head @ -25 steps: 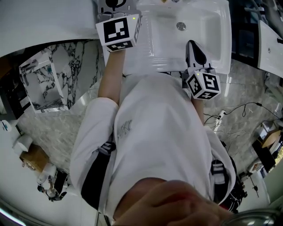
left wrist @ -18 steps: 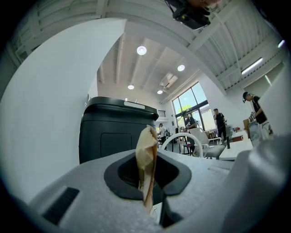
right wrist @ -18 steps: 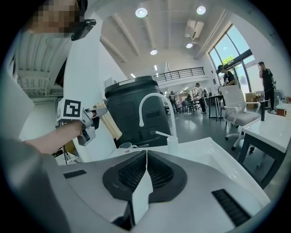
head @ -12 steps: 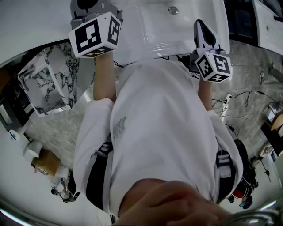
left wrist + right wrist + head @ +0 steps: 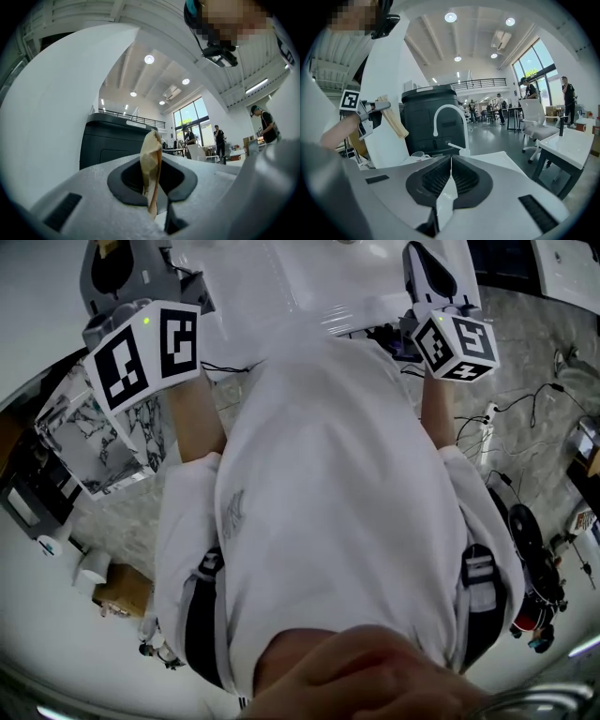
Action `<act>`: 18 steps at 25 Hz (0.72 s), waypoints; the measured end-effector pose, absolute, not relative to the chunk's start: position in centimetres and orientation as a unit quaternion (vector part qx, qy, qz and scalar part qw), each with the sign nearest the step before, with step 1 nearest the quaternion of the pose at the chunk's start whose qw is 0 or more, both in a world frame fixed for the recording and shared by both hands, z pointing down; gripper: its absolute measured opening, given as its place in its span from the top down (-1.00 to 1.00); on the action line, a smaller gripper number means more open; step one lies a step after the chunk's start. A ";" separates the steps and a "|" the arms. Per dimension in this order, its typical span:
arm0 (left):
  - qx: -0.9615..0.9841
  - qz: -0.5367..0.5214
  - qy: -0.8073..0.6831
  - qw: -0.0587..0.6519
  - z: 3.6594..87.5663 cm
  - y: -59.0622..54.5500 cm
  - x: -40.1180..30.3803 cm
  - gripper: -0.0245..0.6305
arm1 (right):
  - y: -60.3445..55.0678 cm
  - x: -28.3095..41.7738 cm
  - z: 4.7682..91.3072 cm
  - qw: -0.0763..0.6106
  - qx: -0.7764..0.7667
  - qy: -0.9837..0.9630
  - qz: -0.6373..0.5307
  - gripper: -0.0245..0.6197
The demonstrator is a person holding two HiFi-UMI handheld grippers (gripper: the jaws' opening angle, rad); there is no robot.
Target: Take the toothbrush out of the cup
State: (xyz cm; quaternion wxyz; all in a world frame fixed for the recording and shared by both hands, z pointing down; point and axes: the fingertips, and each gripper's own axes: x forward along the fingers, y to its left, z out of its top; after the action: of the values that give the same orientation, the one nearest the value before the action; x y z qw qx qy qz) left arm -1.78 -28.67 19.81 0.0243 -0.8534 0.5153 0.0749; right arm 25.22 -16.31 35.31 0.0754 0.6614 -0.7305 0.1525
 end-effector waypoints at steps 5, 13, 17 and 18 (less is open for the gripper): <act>-0.859 0.071 0.506 0.021 19.6 -27.8 -1.9 0.79 | -16.6 25.4 34.9 0.074 0.662 -0.730 0.151 0.88; -0.861 0.070 0.503 0.013 19.1 -24.2 -2.7 0.79 | -15.6 26.1 34.1 0.073 0.661 -0.732 0.148 0.88; -0.856 0.069 0.511 0.013 19.4 -22.3 -3.4 0.79 | -15.1 26.0 34.1 0.075 0.656 -0.737 0.146 0.88; -0.855 0.070 0.514 0.013 19.5 -21.9 -3.5 0.79 | -15.0 25.9 34.2 0.075 0.654 -0.738 0.146 0.88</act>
State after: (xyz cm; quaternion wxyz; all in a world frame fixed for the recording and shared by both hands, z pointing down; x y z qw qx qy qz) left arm -3.54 -21.90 19.53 0.0127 -0.8547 0.5143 0.0696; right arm 25.86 -14.98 34.21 0.0755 0.6539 -0.7384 0.1464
